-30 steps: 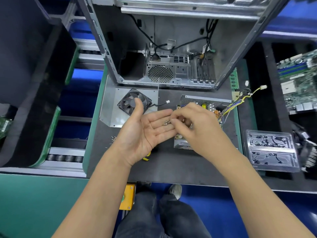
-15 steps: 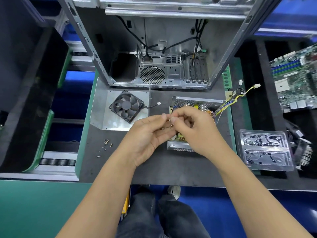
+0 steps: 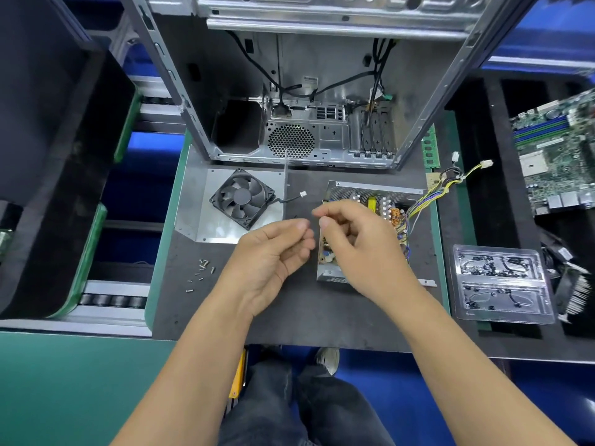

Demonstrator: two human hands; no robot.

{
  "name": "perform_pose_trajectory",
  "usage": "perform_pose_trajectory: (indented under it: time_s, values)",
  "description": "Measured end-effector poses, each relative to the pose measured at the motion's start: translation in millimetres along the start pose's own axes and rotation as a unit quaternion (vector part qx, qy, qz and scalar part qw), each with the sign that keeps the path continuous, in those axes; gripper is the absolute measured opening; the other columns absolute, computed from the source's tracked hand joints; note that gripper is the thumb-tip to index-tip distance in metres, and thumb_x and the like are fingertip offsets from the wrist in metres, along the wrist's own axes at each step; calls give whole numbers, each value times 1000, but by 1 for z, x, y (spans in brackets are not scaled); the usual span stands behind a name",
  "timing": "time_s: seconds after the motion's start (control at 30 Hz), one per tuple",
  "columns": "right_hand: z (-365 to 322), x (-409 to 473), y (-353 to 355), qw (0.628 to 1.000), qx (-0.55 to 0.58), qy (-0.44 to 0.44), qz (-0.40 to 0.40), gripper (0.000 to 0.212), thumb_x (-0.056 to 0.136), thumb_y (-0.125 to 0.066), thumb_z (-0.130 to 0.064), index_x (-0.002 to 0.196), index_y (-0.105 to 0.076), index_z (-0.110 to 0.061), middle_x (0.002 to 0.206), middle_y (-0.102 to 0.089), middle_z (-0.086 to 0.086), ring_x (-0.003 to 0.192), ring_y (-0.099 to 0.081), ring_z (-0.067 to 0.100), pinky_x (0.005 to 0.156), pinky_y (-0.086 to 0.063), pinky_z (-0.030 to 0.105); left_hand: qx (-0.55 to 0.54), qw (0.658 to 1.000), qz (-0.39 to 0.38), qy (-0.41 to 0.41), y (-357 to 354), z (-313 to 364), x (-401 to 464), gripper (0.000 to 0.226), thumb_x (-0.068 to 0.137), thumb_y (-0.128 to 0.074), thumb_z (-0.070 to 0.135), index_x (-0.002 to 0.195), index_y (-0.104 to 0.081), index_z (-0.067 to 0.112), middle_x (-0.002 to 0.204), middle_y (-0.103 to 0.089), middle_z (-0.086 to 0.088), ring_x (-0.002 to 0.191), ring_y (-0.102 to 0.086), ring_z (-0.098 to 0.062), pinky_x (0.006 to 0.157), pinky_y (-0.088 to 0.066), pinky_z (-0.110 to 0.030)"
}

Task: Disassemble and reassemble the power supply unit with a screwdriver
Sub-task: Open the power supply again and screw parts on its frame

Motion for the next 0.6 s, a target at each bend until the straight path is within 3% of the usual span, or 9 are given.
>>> perform_pose_trajectory:
  time_s: [0.07, 0.13, 0.2, 0.27, 0.33, 0.47, 0.6]
  values:
    - [-7, -9, -9, 999, -26, 40, 8, 10, 95, -60, -18, 95, -67, -23, 77, -62, -14, 68, -60, 7, 64, -46, 17, -18, 999, 35, -14, 18, 6, -2, 16, 71, -76, 15, 83, -78, 6, 78, -72, -8, 67, -69, -12, 59, -55, -19]
    - [-10, -24, -30, 993, -88, 75, -24, 6, 94, -59, -23, 92, -64, -22, 71, -61, -12, 64, -61, 8, 63, -49, 25, -29, 996, 84, -23, 42, 12, -4, 17, 76, -75, 12, 91, -73, 3, 80, -73, -9, 69, -70, -13, 60, -55, -19]
    - [-6, -38, -60, 976, -192, 78, -72, 16, 96, -57, -34, 99, -58, -19, 78, -65, -2, 71, -64, 20, 63, -50, 35, -31, 992, 121, -26, 61, 16, -6, 9, 85, -71, 7, 93, -72, 3, 81, -73, -7, 70, -71, -12, 61, -56, -19]
    - [3, -44, -90, 939, -322, 35, -115, 38, 98, -49, -50, 115, -46, -15, 93, -63, 5, 83, -66, 32, 61, -46, 36, -37, 989, 138, -26, 74, 17, -8, 4, 89, -69, 6, 92, -71, 4, 79, -72, -6, 69, -70, -10, 61, -55, -18]
    - [9, -43, -108, 913, -386, -11, -130, 50, 98, -43, -58, 125, -36, -16, 105, -57, 6, 90, -65, 34, 59, -40, 34, -47, 989, 140, -27, 81, 17, -8, 7, 88, -69, 6, 94, -71, 4, 78, -71, -4, 68, -68, -9, 61, -55, -17]
    - [12, -40, -115, 928, -343, -78, -125, 33, 97, -47, -36, 125, -38, -19, 106, -54, 8, 91, -61, 36, 59, -36, 33, -61, 990, 122, -25, 83, 15, -11, 18, 78, -71, 11, 95, -72, 4, 81, -72, -4, 72, -70, -10, 63, -56, -18]
    - [-3, -59, -80, 950, -273, -95, -118, 30, 91, -44, -23, 121, -42, -24, 96, -53, 5, 83, -55, 33, 67, -48, 38, -39, 995, 86, -20, 72, 15, -16, 12, 75, -73, 13, 84, -80, 9, 85, -74, -6, 75, -71, -11, 64, -56, -19]
Point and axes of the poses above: each hand's wrist, its own x-axis towards the middle knuckle, its own y-axis out of the back of the hand, z = x × y, the point moved 2 cm from there along x, towards the middle knuckle
